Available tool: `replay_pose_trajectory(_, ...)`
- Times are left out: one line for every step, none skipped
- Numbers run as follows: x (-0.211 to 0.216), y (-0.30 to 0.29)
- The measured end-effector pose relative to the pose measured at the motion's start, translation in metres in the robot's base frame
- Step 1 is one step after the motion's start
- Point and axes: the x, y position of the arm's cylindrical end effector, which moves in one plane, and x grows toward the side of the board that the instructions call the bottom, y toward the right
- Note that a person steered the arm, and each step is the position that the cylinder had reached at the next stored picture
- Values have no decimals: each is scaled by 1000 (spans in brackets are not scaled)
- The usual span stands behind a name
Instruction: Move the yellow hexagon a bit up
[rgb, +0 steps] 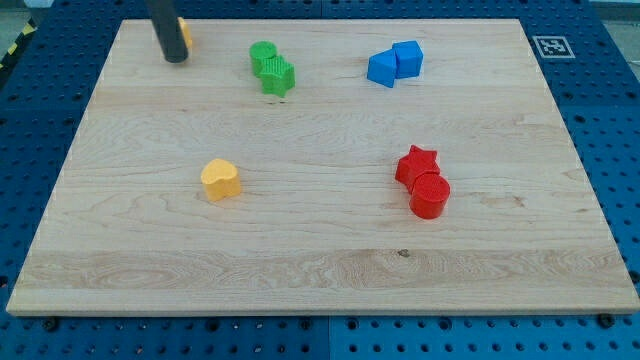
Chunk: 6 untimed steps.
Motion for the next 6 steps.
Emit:
replay_pose_trajectory(-3,13)
replay_pose_trajectory(-5,13)
replay_pose_trajectory(-13,5)
replay_pose_trajectory(-19,-6)
replay_pose_trajectory(-19,-13)
replay_pose_trajectory(-10,-7)
